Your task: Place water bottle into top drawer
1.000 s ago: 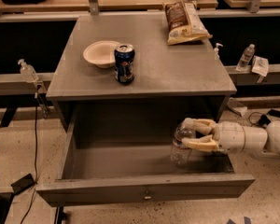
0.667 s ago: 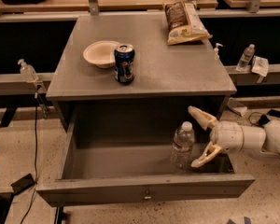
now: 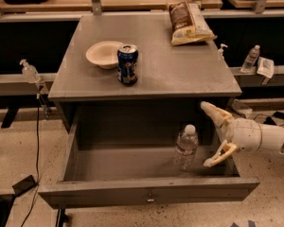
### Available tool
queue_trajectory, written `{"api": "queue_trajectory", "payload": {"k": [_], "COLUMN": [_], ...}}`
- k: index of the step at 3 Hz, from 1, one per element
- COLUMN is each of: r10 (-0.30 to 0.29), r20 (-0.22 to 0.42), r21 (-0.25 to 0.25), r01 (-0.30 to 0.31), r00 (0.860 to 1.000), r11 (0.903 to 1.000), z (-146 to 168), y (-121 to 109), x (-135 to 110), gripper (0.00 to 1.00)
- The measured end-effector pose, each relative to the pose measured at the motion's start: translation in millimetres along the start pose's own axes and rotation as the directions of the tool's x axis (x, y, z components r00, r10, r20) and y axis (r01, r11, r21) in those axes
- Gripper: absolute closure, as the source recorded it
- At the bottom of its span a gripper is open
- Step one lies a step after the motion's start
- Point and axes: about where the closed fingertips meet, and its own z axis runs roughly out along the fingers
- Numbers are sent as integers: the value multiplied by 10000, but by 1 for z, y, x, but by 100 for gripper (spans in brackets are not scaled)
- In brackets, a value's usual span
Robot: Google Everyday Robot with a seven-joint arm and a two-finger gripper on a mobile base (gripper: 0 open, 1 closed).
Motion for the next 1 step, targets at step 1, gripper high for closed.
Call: {"api": "queue_trajectory", "payload": {"k": [1], "r10": [0], "r20": [1], "r21": [-2], "r01": [0], "r00": [10000], "r11": [10000], "z": [0], "y": [0], "x": [0], "gripper": [0]}}
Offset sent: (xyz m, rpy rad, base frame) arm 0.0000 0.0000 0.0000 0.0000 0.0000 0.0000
